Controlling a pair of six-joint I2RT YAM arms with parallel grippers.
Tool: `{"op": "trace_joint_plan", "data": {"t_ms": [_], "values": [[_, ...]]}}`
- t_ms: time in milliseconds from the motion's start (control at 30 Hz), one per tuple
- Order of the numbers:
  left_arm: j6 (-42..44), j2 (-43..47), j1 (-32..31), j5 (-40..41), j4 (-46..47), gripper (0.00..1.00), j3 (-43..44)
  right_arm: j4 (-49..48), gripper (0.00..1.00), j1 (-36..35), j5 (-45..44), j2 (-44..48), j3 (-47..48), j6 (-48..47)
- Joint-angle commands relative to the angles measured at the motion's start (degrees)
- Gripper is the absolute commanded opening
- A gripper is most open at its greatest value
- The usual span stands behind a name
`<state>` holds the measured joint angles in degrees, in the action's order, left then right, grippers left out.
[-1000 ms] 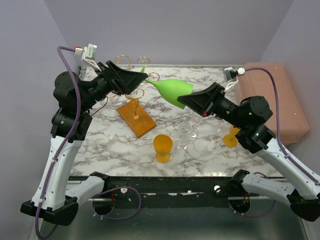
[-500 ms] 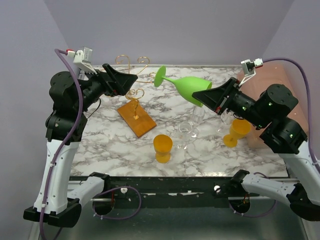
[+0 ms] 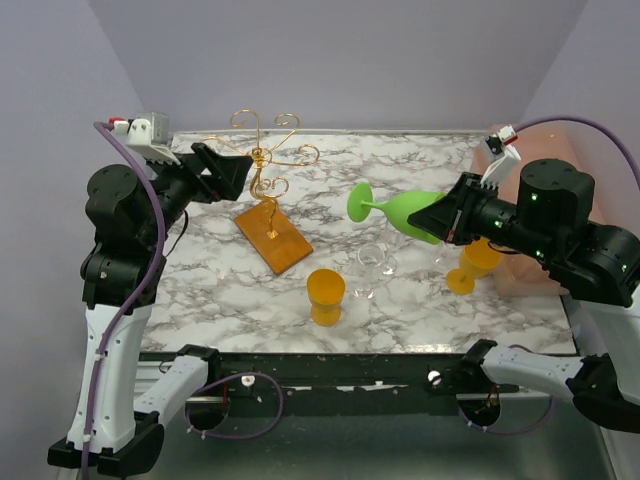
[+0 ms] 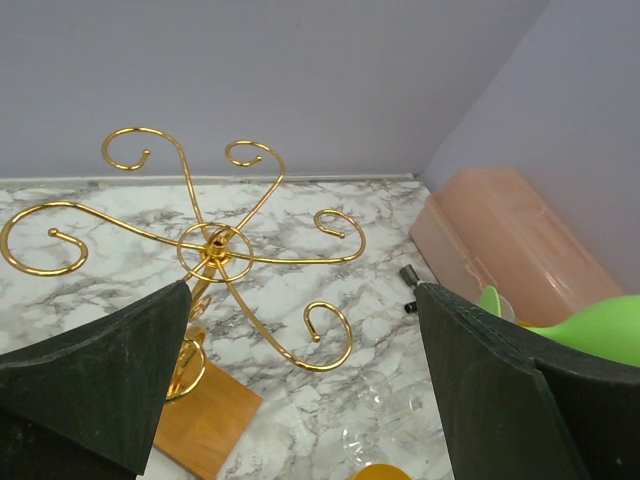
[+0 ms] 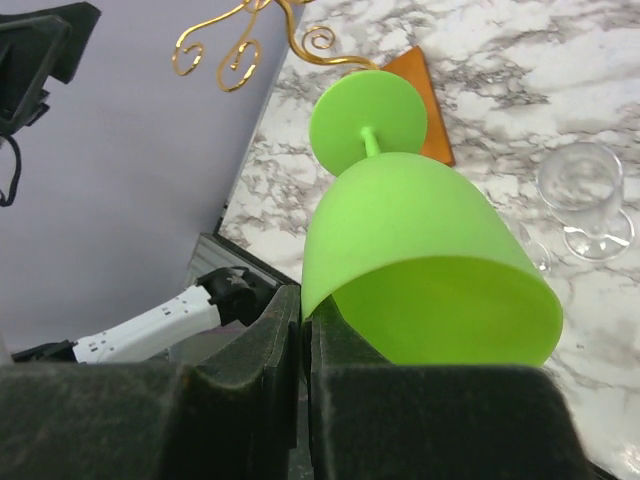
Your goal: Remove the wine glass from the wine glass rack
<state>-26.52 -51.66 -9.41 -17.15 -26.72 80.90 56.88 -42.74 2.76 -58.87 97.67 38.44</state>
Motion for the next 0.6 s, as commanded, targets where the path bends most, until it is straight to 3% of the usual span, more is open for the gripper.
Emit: {"op": "trace_joint_plan", "data": {"t_ms": [0,133,567], "values": [[2.6,1.7,0.4,5.4,0.2,0.98,-1.6,16.7,0.01,0.0,-6.6,-3.4,9.3,-0.8],[3.1,2.7,0.4,7.6,0.9,0.99,-3.1,24.4,0.01,0.0,-8.4,-5.6,14.4,-0.3],[3.8,5.7,0.5,10.7,1.6,0.99,-5.5,24.6,0.01,0.0,4.1,-2.5,3.9,-0.9]]}}
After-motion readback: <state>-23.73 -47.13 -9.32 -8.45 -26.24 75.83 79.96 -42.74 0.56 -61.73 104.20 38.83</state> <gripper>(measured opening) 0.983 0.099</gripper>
